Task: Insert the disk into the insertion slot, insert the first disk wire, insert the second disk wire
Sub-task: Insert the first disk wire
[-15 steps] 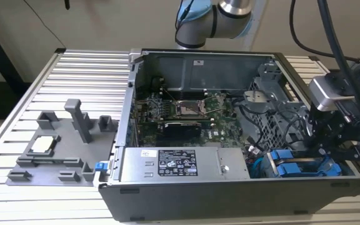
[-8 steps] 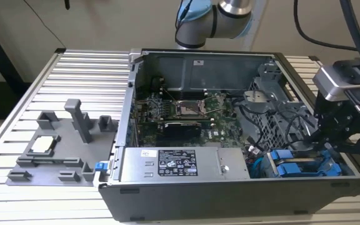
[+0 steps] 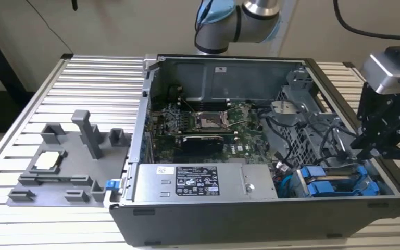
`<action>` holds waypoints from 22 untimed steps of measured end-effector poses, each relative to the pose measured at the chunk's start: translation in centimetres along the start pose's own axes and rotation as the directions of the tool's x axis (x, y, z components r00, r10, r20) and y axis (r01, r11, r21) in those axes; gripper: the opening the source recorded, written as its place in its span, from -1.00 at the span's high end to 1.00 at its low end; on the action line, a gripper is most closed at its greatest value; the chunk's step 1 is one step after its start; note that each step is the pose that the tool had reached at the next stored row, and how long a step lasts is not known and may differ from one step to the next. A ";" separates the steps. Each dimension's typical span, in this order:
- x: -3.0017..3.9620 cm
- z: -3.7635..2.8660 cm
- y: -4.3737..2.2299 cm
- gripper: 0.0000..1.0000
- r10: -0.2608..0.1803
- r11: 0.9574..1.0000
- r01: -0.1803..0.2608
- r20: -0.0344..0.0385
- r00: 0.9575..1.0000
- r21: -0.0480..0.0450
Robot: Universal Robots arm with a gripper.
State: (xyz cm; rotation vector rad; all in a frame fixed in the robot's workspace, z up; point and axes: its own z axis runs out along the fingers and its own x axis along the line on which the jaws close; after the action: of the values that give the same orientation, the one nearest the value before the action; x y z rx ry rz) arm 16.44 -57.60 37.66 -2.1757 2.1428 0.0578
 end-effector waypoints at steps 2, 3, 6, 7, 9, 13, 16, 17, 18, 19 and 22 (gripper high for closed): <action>-0.08 -0.93 -0.03 0.47 0.000 1.000 0.000 0.000 1.000 0.000; -0.12 -1.36 -0.05 0.47 0.000 1.000 0.000 0.000 1.000 0.000; -0.24 -2.55 -0.09 0.47 0.000 1.000 0.000 -0.001 1.000 0.000; -0.30 -2.54 -0.09 0.47 0.000 1.000 0.000 -0.001 1.000 0.002; -0.38 -2.51 -0.10 0.47 -0.003 1.000 0.003 -0.002 1.000 0.027; -0.66 -2.27 0.12 0.47 -0.009 0.997 0.009 -0.003 1.000 0.075; -0.92 -1.81 0.31 0.47 -0.020 0.996 0.021 -0.003 1.000 0.087; -1.03 -1.65 0.34 0.47 -0.026 0.996 0.026 -0.003 1.000 0.090; -1.17 -1.49 0.35 0.47 -0.034 0.995 0.034 -0.003 0.999 0.093; -1.28 -1.35 0.35 0.47 -0.042 0.994 0.042 -0.004 0.999 0.096; -1.55 -1.04 0.36 0.47 -0.072 0.992 0.072 -0.007 0.997 0.108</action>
State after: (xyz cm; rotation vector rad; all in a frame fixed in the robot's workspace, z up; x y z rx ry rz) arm 16.02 -56.15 38.82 -2.1908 2.0170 -0.0650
